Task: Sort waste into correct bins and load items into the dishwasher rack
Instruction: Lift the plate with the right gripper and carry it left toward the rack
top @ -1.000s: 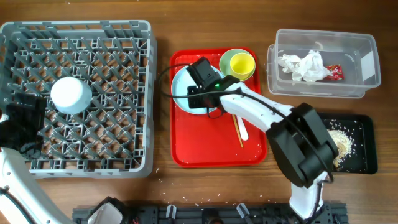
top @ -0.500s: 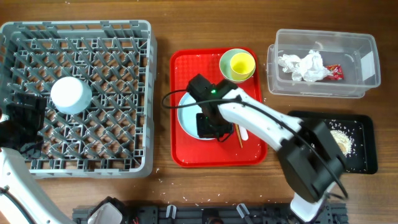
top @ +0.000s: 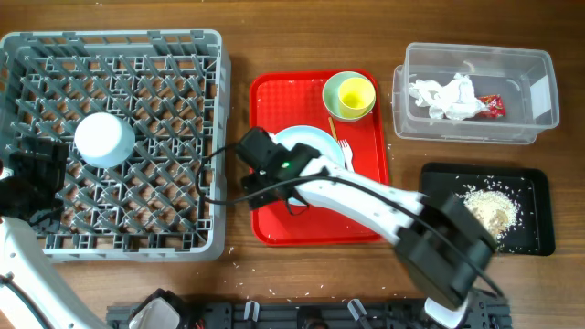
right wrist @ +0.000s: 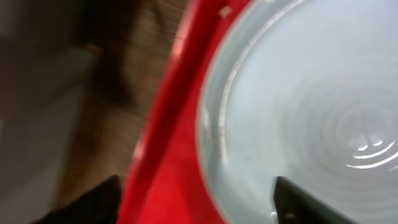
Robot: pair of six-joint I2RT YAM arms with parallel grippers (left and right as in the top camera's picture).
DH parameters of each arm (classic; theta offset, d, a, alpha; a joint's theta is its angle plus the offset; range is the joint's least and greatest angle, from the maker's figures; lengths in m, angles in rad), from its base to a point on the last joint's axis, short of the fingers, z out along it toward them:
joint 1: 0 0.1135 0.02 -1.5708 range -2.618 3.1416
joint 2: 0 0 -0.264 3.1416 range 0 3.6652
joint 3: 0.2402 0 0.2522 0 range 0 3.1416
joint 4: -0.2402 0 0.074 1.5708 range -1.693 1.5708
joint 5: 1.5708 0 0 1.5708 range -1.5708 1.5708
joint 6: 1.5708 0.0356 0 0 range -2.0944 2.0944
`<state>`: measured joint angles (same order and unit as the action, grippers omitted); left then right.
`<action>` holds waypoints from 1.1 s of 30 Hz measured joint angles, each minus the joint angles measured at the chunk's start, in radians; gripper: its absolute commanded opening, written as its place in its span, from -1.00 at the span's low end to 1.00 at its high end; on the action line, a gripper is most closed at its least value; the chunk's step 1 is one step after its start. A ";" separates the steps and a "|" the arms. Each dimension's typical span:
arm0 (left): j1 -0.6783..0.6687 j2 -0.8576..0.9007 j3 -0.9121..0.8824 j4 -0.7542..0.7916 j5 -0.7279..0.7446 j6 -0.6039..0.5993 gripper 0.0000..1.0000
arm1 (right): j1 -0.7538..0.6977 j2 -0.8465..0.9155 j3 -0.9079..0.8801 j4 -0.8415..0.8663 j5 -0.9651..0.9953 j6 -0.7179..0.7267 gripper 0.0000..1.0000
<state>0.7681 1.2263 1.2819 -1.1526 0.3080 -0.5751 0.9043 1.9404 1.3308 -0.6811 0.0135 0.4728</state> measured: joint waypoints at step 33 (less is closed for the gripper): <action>0.000 0.000 0.000 -0.001 0.000 0.000 1.00 | -0.049 -0.141 0.364 0.481 -0.257 0.058 -0.91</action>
<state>0.7681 1.2266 1.2819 -1.1534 0.3080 -0.5751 0.8555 1.7992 1.6947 -0.2001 -0.2432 0.5308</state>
